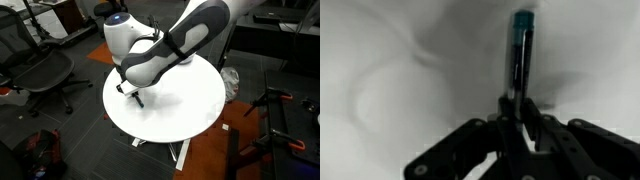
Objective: Put the marker in the bowl
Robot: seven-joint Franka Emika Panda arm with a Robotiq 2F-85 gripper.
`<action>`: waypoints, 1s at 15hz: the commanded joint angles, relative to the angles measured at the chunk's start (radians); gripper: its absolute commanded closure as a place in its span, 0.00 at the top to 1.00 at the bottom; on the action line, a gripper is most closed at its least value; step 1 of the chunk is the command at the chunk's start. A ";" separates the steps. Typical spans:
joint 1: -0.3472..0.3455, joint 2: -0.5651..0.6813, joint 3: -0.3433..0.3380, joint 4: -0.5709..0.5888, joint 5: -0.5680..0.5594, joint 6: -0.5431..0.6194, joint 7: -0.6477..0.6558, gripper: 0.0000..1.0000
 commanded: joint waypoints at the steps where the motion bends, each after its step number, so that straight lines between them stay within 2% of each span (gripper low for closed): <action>1: -0.002 -0.048 -0.008 -0.030 0.022 -0.031 -0.038 0.05; 6: -0.006 -0.164 -0.035 -0.144 0.010 -0.020 -0.043 0.05; 15: -0.022 -0.478 -0.118 -0.481 -0.041 0.011 -0.087 0.05</action>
